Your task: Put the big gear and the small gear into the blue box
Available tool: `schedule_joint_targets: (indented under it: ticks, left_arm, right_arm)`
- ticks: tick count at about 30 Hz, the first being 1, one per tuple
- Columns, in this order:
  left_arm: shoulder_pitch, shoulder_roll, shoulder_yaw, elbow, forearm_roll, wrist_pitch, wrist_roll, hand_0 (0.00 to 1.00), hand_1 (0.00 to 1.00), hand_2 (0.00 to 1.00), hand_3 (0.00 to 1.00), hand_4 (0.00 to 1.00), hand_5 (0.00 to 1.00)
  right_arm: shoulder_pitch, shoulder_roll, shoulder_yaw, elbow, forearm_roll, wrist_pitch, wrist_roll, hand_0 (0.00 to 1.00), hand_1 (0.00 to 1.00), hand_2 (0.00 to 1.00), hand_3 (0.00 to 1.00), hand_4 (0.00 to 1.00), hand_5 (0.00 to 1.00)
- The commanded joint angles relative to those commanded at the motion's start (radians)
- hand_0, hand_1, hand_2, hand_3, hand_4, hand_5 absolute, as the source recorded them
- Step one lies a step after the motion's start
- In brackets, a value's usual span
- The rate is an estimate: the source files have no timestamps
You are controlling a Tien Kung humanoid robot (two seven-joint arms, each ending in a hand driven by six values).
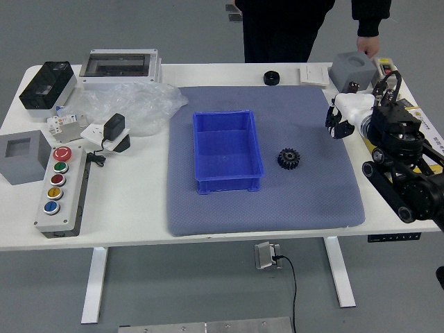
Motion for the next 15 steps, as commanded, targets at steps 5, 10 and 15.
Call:
schedule_joint_targets:
  ticks: [5, 10, 15]
  left_arm:
    - [0.0, 0.0, -0.001, 0.0, 0.001, 0.0, 0.0, 0.818, 0.825, 0.824, 0.796, 0.529, 0.122]
    - [-0.001, 0.0, 0.001, 0.0, 0.001, 0.0, 0.0, 0.818, 0.824, 0.824, 0.797, 0.529, 0.123]
    - [0.001, 0.0, -0.002, 0.0, 0.004, 0.0, 0.001, 0.819, 0.824, 0.824, 0.795, 0.528, 0.123]
  right_arm:
    - [-0.007, -0.012, 0.003, 0.125, -0.019, 0.009, -0.009, 0.556, 0.451, 0.462, 0.531, 0.49, 0.122]
    - [-0.004, -0.005, -0.013, 0.252, -0.02, 0.01, -0.011, 0.558, 0.452, 0.46, 0.529, 0.487, 0.115]
    - [0.011, 0.022, -0.038, 0.367, -0.02, 0.012, -0.009, 0.558, 0.453, 0.46, 0.527, 0.486, 0.113]
